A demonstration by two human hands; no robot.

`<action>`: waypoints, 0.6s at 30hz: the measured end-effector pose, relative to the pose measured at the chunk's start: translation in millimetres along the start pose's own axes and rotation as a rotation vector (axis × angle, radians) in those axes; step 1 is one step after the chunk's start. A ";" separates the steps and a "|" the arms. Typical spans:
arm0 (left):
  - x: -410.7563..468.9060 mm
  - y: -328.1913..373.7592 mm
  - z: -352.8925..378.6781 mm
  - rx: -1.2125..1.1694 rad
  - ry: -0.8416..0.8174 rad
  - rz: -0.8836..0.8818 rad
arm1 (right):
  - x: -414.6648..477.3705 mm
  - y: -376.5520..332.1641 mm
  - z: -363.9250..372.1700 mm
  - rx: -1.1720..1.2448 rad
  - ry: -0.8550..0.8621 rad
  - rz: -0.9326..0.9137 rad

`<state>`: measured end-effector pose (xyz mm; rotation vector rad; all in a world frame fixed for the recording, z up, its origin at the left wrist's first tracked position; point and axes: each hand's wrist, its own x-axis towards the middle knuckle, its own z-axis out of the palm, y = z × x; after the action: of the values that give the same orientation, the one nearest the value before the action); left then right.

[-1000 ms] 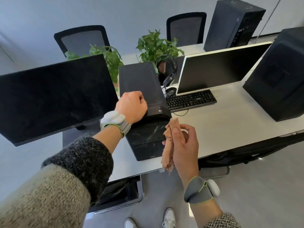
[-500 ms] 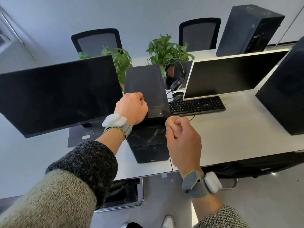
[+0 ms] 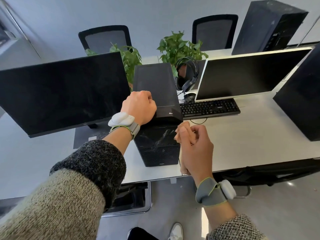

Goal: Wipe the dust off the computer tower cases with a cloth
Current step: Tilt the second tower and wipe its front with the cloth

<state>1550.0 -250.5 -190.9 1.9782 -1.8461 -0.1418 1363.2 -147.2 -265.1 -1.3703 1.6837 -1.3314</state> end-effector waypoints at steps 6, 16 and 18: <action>-0.1 0.4 0.6 0.005 0.003 -0.020 | 3.1 21.4 10.2 0.040 -0.124 0.244; 1.1 1.4 0.9 0.020 -0.007 -0.028 | 6.6 10.1 4.6 0.009 -0.122 0.036; 0.8 2.3 0.3 0.022 -0.004 -0.030 | 7.2 19.5 7.8 -0.014 -0.155 0.071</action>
<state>1547.8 -251.5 -190.2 2.0217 -1.8287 -0.1349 1361.0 -157.1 -284.8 -1.3718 1.6245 -1.1462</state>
